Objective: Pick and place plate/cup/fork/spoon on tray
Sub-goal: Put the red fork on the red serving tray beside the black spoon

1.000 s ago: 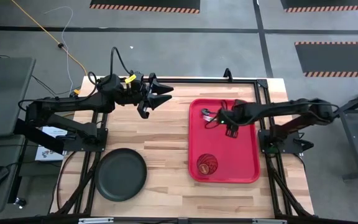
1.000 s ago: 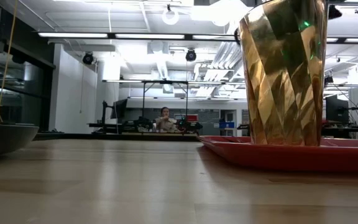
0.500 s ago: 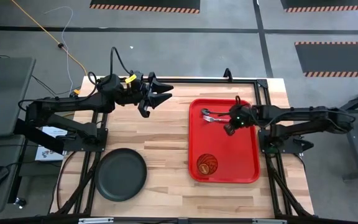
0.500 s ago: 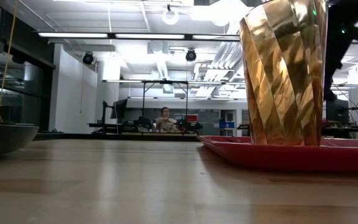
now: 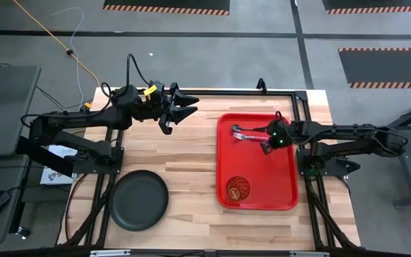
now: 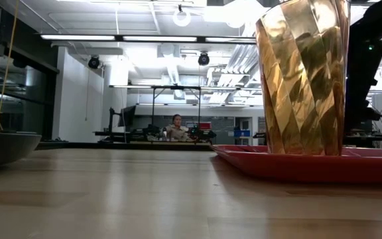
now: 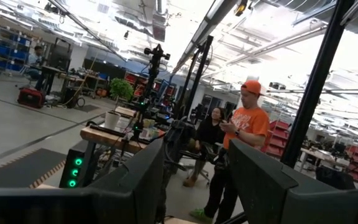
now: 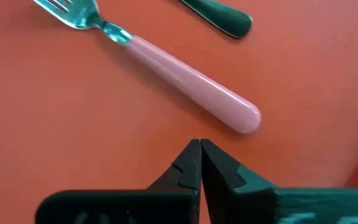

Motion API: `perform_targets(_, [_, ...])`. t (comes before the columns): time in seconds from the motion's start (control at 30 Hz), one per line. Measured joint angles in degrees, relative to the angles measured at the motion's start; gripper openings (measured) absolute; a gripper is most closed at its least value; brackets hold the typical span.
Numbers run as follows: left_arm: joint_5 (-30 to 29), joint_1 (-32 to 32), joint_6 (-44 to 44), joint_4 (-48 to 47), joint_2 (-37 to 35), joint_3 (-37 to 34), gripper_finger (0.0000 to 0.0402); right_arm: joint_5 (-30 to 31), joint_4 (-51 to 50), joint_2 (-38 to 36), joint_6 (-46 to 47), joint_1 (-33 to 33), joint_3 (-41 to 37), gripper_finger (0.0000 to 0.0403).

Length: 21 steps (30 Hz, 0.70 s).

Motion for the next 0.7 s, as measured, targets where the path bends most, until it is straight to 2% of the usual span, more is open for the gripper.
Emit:
perform_targets(0.17, [0.0, 0.0, 0.0, 0.0, 0.0, 0.0, 0.0170, 0.2, -0.6, 0.7, -0.9, -1.2, 0.0, 0.0000])
perform_targets(0.5, [-0.1, 0.0, 0.0, 0.0, 0.0, 0.0, 0.0170, 0.2, 0.9, 7.0, -1.9, -1.6, 0.0, 0.0000])
perform_targets(0.7, [-0.1, 0.0, 0.0, -0.6, 0.0, 0.0, 0.0170, 2.0, 2.2, 7.9, -1.9, -1.6, 0.0, 0.0000])
